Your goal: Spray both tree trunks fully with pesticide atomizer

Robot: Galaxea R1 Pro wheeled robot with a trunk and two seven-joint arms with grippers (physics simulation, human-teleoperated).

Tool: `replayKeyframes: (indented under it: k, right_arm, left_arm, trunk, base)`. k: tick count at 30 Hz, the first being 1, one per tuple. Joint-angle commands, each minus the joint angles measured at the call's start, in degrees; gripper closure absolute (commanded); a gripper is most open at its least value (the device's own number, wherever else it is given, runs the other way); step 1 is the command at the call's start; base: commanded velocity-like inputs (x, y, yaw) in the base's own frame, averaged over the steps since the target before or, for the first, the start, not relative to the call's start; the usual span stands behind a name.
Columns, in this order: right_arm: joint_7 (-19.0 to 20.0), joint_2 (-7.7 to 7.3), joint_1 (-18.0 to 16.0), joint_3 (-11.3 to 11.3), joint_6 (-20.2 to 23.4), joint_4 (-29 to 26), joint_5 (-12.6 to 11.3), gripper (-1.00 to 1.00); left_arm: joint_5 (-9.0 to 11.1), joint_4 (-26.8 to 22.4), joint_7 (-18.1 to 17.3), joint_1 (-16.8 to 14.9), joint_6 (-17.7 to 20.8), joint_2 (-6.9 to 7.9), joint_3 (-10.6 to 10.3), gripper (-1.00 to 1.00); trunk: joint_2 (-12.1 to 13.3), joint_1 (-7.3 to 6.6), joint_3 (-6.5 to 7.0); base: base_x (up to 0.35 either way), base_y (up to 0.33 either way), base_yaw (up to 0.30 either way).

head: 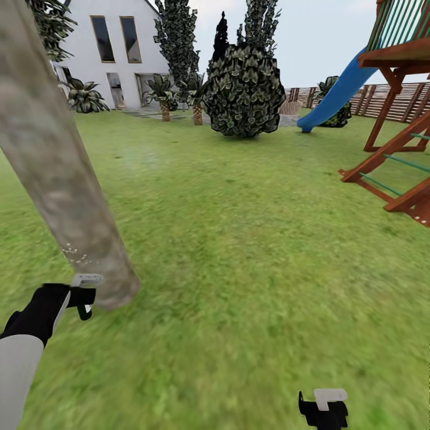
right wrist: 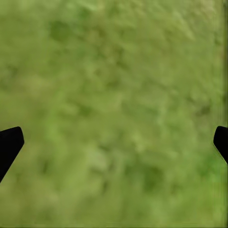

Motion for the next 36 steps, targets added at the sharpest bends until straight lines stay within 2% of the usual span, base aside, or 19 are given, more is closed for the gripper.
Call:
replayKeyframes:
  k: [1,4,7,8,11,15,18,22,26,28,29,31,36]
  right_arm:
    - [0.02,-0.01,0.00,0.00,0.00,0.00,-0.03,-1.00]
    - [0.12,0.16,0.00,0.00,0.00,0.00,-0.06,-1.00]
    - [0.13,0.32,0.00,0.00,0.00,0.00,-0.06,-1.00]
    - [0.13,0.33,0.00,0.00,0.00,0.00,-0.06,-1.00]
    - [0.13,0.34,0.00,0.00,0.00,0.00,-0.06,-1.00]
    - [0.13,0.34,0.00,0.00,0.00,0.00,-0.06,-1.00]
    - [0.09,0.16,0.00,0.00,0.00,-0.01,-0.06,-1.00]
    - [0.01,-0.01,0.00,0.00,0.00,0.00,0.03,-1.00]
    - [0.04,0.06,0.00,0.00,0.00,-0.02,0.03,-1.00]
    - [0.05,0.07,0.00,0.00,0.00,0.00,0.03,-1.00]
    - [0.05,0.07,0.00,0.00,0.00,0.00,0.03,-1.00]
    - [0.05,0.14,0.00,0.00,0.00,0.00,0.03,-1.00]
    - [0.05,0.08,0.00,0.00,0.00,0.00,0.03,-1.00]
  left_arm:
    - [-0.03,-0.11,0.00,0.00,-0.01,0.01,-0.08,1.00]
    - [-0.32,-3.44,0.04,-0.01,0.06,-0.01,-0.29,1.00]
    - [-0.51,-4.02,0.12,0.04,0.07,0.15,-0.19,1.00]
    - [-0.51,-3.81,0.19,0.56,0.08,0.18,-0.18,1.00]
    - [-0.21,-3.58,1.96,5.15,-0.25,0.04,-0.16,1.00]
    - [-0.12,-3.18,2.86,6.33,-0.39,-1.48,-0.17,1.00]
    - [0.31,-1.03,7.15,6.57,-0.72,-2.78,-0.09,1.00]
    - [1.94,0.47,7.97,6.59,-3.36,-3.67,-0.01,1.00]
    - [2.39,-0.14,9.08,6.59,-4.10,-3.75,0.09,1.00]
    - [3.61,-0.19,9.81,6.59,-4.29,-3.68,4.19,1.00]
    - [3.68,-0.16,9.83,6.59,-4.42,-3.67,5.43,1.00]
    - [3.51,0.25,9.83,6.59,-4.55,-3.72,6.30,1.00]
    - [3.19,0.51,9.85,7.36,-4.58,-3.68,6.60,1.00]
  trunk:
    - [0.00,0.00,0.00]
    - [0.00,0.00,0.00]
    - [0.00,0.00,0.00]
    - [0.00,0.00,0.00]
    - [0.00,0.00,0.00]
    - [0.00,0.00,0.00]
    - [0.00,0.00,0.00]
    - [0.00,0.00,0.00]
    - [0.00,0.00,0.00]
    - [0.00,0.00,0.00]
    - [0.00,0.00,0.00]
    - [0.00,0.00,0.00]
    - [0.00,0.00,0.00]
  base:
    - [0.180,-0.242,0.000]
    - [0.170,-0.241,0.004]
    - [0.041,-0.265,0.190]
    - [0.005,-0.272,0.267]
    - [0.001,-0.273,0.274]
    - [0.000,-0.273,0.277]
    - [0.079,-0.266,0.093]
    - [0.220,-0.202,0.005]
    - [0.240,-0.187,0.000]
    - [0.240,-0.187,0.002]
    - [0.240,-0.187,0.071]
    - [0.239,-0.189,0.198]
    - [0.085,-0.251,0.272]
